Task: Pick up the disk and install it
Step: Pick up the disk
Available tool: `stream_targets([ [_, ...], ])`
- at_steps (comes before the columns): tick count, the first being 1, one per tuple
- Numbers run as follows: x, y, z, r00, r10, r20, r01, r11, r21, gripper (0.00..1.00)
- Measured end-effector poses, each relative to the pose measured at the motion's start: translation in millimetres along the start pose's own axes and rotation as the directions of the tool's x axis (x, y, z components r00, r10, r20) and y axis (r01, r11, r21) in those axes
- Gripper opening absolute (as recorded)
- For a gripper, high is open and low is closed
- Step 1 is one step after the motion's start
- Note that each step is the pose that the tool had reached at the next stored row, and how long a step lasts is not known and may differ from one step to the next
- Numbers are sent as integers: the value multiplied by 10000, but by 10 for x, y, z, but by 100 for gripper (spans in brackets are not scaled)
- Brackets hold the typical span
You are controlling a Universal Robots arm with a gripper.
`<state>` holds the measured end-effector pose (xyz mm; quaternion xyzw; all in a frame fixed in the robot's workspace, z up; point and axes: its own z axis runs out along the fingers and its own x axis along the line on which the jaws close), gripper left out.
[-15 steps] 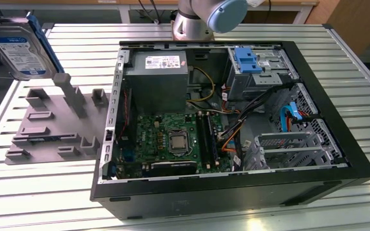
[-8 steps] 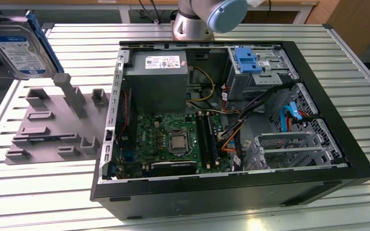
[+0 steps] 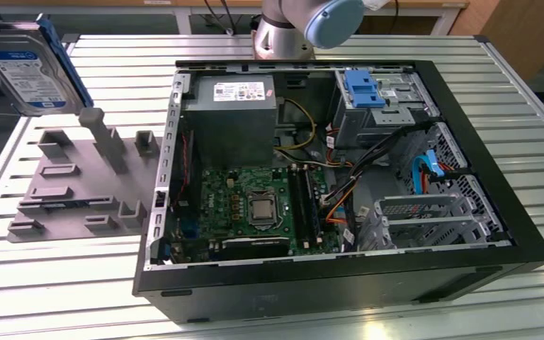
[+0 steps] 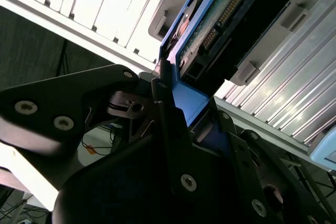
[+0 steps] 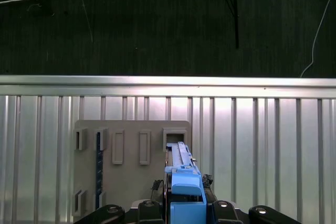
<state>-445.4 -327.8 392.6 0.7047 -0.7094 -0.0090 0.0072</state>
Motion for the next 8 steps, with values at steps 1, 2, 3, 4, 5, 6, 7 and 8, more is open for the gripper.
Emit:
stream_targets([
  [1, 0, 0, -3, 10000, 0, 0, 0, 10000, 1, 36],
  [2, 0, 0, -6, 10000, 0, 0, 0, 10000, 0, 36],
  [3, 0, 0, -9, 10000, 0, 0, 0, 10000, 1, 36],
  [4, 0, 0, -13, 10000, 0, 0, 0, 10000, 0, 36],
  [5, 0, 0, -16, 10000, 0, 0, 0, 10000, 0, 36],
  [6, 0, 1, -20, 10000, 0, 0, 0, 10000, 0, 36],
  [7, 0, 1, -23, 10000, 0, 0, 0, 10000, 1, 36],
  [8, 0, 1, -26, 10000, 0, 0, 0, 10000, 0, 36],
])
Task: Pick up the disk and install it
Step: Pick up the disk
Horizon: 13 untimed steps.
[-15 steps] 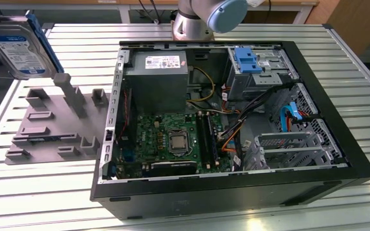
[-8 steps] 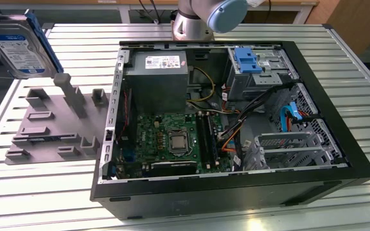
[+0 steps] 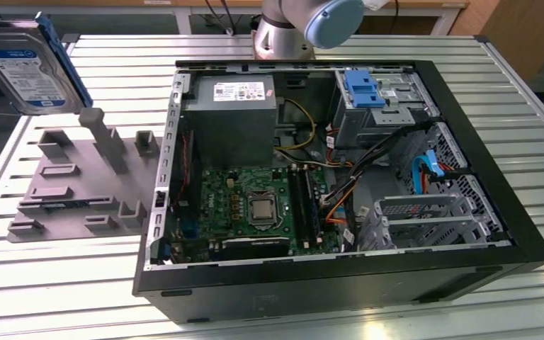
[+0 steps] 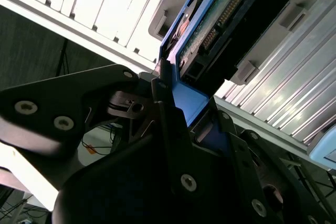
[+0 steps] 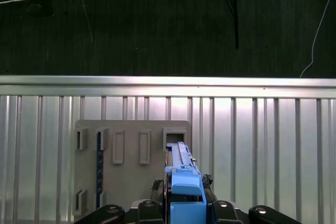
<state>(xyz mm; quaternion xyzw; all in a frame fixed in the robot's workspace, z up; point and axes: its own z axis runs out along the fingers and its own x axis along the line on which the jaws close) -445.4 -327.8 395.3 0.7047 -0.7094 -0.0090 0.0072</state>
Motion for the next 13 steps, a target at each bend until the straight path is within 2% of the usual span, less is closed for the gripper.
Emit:
stream_targets([
  [9, 0, 1, -30, 10000, 0, 0, 0, 10000, 0, 36],
  [10, -1, 4, -166, 10000, 0, 0, 0, 10000, 0, 36],
  [13, 0, 4, -175, 10000, 0, 0, 0, 10000, 0, 36],
])
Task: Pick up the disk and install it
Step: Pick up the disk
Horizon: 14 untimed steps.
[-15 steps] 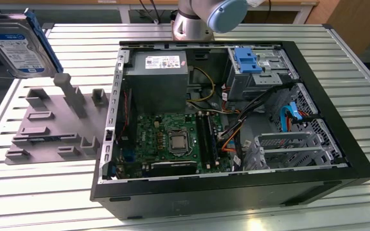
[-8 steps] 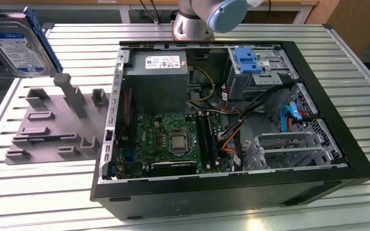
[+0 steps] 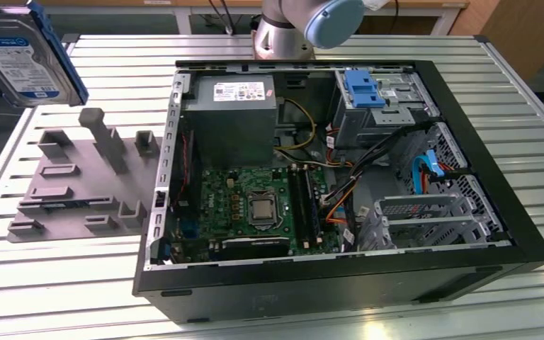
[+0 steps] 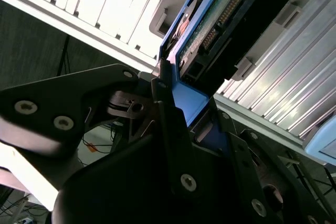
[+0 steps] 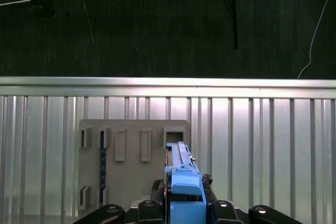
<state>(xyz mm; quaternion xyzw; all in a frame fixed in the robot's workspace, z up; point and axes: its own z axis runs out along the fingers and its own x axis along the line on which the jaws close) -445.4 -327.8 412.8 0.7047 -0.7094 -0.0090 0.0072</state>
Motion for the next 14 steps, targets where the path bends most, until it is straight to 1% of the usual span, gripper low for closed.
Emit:
stream_targets([
  [14, 0, 1, -51, 10000, 0, 0, 0, 10000, 0, 36],
])
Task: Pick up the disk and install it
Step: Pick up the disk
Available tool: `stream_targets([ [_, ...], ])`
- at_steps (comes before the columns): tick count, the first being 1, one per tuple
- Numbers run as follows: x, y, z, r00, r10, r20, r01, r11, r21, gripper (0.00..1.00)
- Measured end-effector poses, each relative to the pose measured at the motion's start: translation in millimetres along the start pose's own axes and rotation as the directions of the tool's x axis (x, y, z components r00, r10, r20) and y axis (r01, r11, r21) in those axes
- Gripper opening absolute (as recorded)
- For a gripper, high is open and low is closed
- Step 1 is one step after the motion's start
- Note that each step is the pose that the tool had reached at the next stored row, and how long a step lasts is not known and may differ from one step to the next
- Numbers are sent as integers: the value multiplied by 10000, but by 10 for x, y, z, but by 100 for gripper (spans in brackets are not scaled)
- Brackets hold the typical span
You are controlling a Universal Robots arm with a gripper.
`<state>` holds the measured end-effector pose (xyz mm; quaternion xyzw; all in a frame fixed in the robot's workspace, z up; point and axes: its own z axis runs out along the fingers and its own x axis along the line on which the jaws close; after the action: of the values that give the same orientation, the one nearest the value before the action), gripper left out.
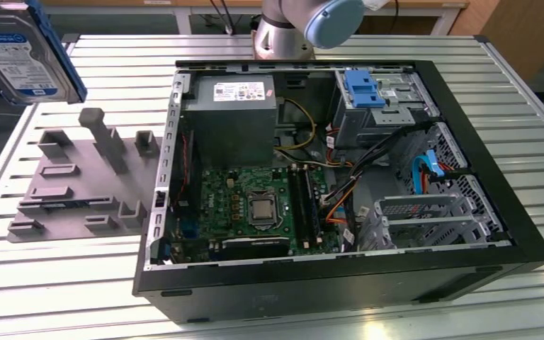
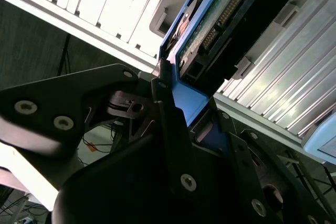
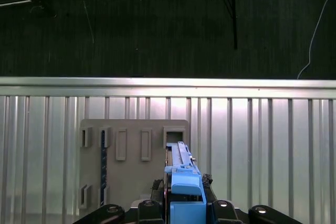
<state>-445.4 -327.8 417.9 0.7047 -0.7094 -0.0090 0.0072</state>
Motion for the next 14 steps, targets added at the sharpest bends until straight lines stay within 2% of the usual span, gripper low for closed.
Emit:
stream_targets([
  [14, 0, 1, -45, 10000, 0, 0, 0, 10000, 0, 36],
])
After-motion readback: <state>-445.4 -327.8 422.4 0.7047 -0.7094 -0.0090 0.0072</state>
